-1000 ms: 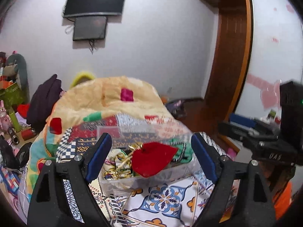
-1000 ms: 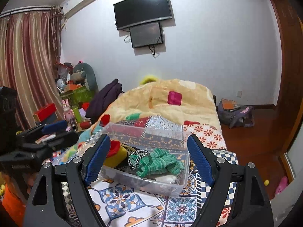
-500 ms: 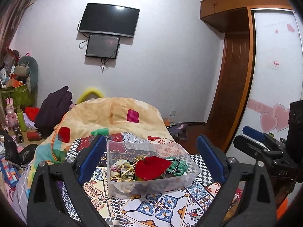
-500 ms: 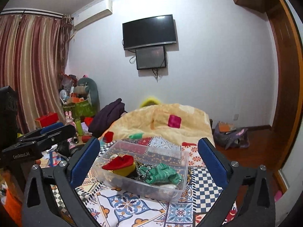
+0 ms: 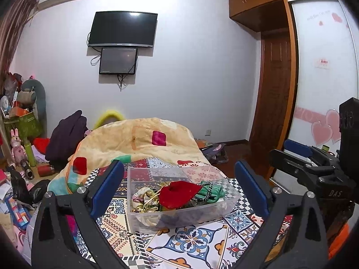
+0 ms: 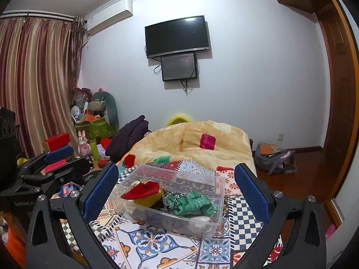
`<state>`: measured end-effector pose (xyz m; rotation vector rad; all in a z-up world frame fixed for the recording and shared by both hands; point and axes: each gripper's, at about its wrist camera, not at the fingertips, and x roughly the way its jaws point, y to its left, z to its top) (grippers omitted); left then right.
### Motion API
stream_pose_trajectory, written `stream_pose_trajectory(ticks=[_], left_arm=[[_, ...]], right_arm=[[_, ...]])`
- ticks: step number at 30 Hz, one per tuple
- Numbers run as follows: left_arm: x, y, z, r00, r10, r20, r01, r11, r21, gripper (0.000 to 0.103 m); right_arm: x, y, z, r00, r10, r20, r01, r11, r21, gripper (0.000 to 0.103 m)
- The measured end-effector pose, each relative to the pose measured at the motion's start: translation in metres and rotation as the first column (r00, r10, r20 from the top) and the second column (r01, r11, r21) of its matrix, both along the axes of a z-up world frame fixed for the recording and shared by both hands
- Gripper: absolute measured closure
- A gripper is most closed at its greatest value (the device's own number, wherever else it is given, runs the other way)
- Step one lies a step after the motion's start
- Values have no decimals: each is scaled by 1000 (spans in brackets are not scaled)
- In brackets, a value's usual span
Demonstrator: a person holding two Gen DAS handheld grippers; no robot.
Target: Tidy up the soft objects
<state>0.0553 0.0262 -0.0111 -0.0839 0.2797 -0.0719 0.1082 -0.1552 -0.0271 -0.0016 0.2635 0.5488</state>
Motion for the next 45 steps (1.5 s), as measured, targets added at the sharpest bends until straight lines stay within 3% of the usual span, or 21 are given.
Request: stream_pose_trajectory(ticks=[45], left_arm=[[-1, 2, -1, 999, -32, -6, 31, 999, -32, 2]], right_arm=[[-2, 1, -1, 1000, 1, -1, -1, 1000, -2, 0]])
